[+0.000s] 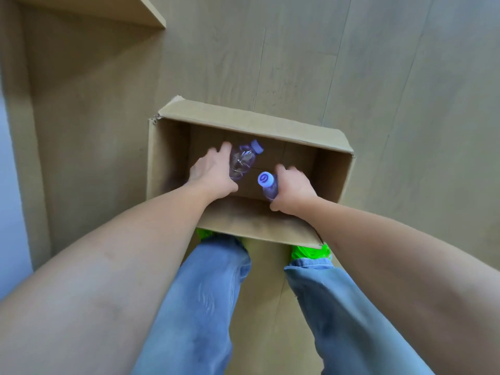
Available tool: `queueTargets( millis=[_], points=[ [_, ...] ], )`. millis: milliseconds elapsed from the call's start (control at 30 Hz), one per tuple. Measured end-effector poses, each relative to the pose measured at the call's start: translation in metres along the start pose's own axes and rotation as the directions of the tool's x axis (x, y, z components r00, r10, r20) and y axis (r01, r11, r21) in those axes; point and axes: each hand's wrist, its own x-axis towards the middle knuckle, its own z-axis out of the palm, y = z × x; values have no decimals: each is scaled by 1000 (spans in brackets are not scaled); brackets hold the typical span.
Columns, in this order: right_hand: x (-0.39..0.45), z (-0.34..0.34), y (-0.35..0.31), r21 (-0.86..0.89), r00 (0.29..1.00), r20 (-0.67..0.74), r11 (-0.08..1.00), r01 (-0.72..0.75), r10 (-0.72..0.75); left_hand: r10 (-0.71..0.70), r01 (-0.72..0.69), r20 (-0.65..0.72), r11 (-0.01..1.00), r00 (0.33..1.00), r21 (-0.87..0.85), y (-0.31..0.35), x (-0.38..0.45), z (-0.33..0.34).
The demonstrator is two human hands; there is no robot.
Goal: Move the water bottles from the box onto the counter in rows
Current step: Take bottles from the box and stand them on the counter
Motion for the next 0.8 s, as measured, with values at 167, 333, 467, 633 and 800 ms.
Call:
queueTargets(
  millis=[167, 333, 467, 633, 800],
  points=[
    [-67, -53, -24, 119, 999, -46, 993, -4, 9, -42, 39, -37, 995, 998, -92, 15, -72, -55],
    [-144, -126, -49, 171, 993, -119, 985, 30, -9, -88, 64, -106, 975, 990, -211, 41, -156, -120],
    [-219, -188, -73, 155, 977, -201, 983, 102, -70, -101, 42, -198, 959, 975, -280, 66, -234, -176],
    [-314, -260, -105, 144, 961, -235, 973, 180, -143, -139, -21, -342, 905, 929, -424, 90, -336, -241],
    [-400, -320, -143, 55, 918, -282, 950, 307, -281, -188, -73, -456, 866, 870, -496, 98, -436, -296]
  ],
)
